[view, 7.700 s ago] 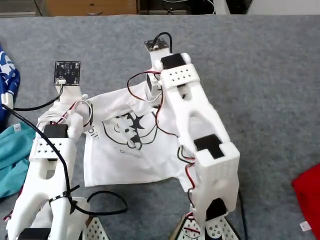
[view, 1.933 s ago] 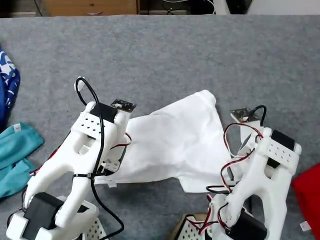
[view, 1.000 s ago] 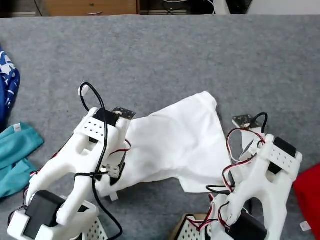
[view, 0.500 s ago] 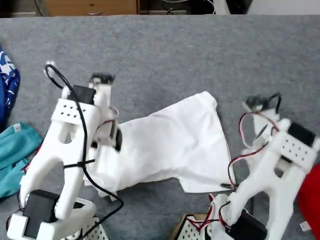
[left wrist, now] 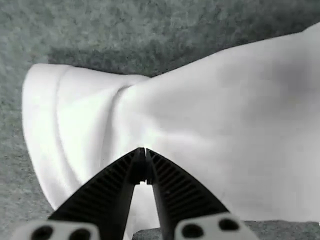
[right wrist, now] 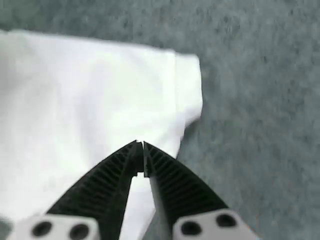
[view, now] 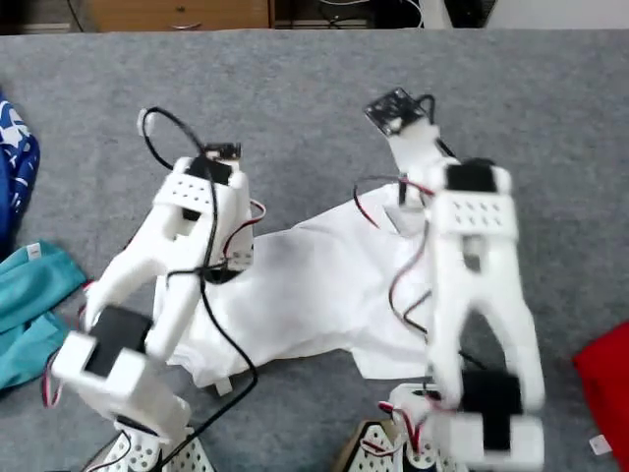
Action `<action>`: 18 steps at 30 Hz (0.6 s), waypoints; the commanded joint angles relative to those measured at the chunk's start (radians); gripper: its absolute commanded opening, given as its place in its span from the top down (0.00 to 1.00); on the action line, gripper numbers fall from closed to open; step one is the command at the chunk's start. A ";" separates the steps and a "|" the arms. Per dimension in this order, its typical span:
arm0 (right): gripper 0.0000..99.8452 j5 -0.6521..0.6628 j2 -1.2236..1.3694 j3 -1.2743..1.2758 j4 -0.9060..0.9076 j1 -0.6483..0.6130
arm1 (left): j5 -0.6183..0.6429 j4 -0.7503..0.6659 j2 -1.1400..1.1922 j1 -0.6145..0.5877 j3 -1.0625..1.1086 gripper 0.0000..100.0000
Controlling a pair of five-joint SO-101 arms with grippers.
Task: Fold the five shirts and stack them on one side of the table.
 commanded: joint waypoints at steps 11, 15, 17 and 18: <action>0.99 -0.018 0.791 -0.682 0.054 0.125 | -0.110 -0.003 0.357 -0.247 -0.307 0.98; 0.99 -0.017 0.895 -0.843 0.157 0.137 | -0.118 0.038 0.406 -0.288 -0.354 0.98; 0.99 -0.015 0.931 -0.911 0.193 0.134 | -0.118 0.084 0.426 -0.292 -0.400 0.98; 0.99 -0.014 0.944 -0.940 0.206 0.134 | -0.118 0.103 0.432 -0.293 -0.428 0.98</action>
